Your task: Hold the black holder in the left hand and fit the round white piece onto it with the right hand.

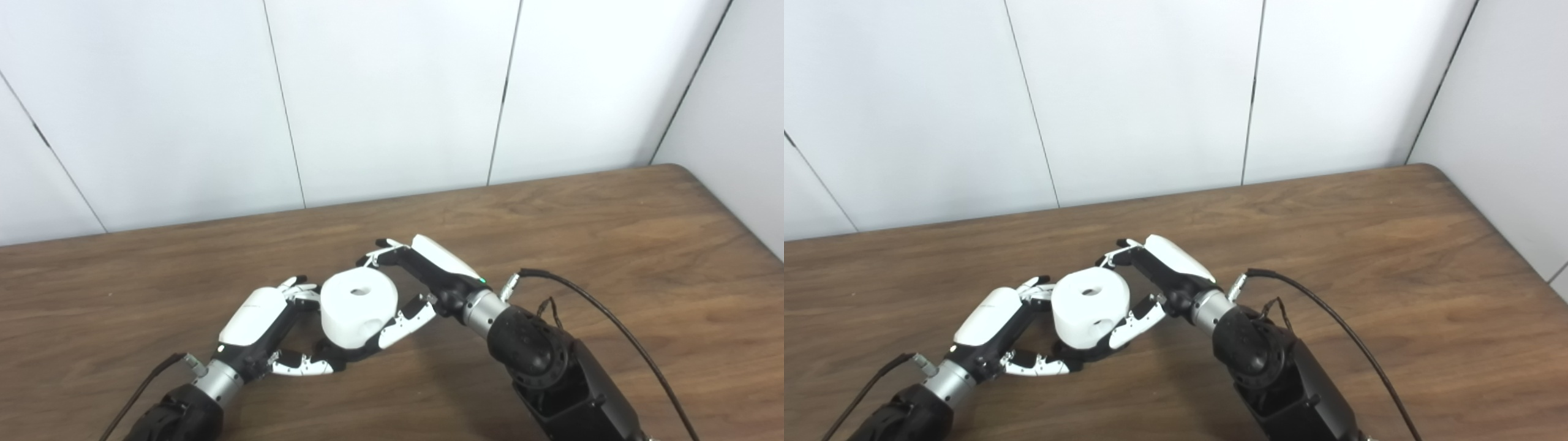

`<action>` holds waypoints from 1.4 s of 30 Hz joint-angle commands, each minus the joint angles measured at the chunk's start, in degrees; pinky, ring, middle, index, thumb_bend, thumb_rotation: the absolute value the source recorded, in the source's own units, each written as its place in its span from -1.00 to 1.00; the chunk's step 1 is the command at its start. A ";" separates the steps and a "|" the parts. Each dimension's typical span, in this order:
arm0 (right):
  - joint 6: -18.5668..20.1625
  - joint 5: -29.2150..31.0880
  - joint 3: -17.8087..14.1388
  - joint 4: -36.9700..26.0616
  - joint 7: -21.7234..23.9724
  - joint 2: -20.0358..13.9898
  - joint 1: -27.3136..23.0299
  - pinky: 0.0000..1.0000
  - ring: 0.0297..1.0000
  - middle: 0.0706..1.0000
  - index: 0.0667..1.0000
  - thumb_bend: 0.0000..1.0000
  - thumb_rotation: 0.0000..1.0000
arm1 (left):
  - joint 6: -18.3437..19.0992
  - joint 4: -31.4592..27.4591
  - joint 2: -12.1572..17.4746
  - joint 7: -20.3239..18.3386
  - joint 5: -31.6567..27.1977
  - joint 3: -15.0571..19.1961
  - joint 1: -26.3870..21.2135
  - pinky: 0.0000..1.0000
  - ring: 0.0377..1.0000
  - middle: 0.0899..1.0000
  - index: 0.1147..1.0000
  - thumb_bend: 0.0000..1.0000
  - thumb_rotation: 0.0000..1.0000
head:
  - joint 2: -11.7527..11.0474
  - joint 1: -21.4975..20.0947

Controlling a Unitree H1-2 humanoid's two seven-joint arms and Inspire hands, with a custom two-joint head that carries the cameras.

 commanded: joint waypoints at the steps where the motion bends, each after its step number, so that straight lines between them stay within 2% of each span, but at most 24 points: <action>1: -2.54 -0.50 -0.18 -0.55 -1.12 -0.43 -2.51 1.00 0.94 0.60 -0.11 0.04 -0.70 | 0.99 -0.04 -0.23 -3.40 1.81 -1.63 0.90 0.95 0.68 0.30 -0.17 0.05 -0.89 | 0.08 0.01; 9: -5.32 -0.86 -0.12 0.76 -1.59 -1.55 -3.21 1.00 0.95 0.61 -0.11 0.04 -0.70 | 2.27 -1.35 -0.13 -3.86 1.48 -1.59 1.07 0.96 0.69 0.31 -0.17 0.05 -0.89 | 0.49 0.19; 22: -7.91 -0.66 -0.28 1.75 -1.77 -1.56 -2.32 1.00 0.92 0.59 -0.11 0.04 -0.71 | 2.19 -2.46 -0.40 -3.75 1.54 -1.64 1.07 0.92 0.68 0.30 -0.17 0.05 -0.89 | 1.20 0.95; 29: -11.23 -0.72 -0.09 3.60 -3.40 -1.31 -1.66 1.00 0.90 0.58 -0.11 0.04 -0.71 | 3.10 -3.55 -0.65 -4.05 1.67 -1.66 1.29 0.92 0.67 0.29 -0.17 0.05 -0.89 | 1.55 1.46; 37: -13.34 -0.75 -0.22 4.65 -3.95 -1.55 -1.07 1.00 0.89 0.57 -0.11 0.05 -0.72 | 4.32 -4.81 -0.71 -5.10 1.19 -1.38 1.42 0.94 0.69 0.30 -0.17 0.05 -0.89 | 1.92 1.77; 42: -16.24 -1.46 0.32 5.53 -4.47 -2.10 -0.90 1.00 0.89 0.57 -0.11 0.05 -0.72 | 4.39 -5.23 -0.70 -5.23 1.22 -1.34 1.59 0.94 0.69 0.30 -0.17 0.05 -0.89 | 2.18 1.81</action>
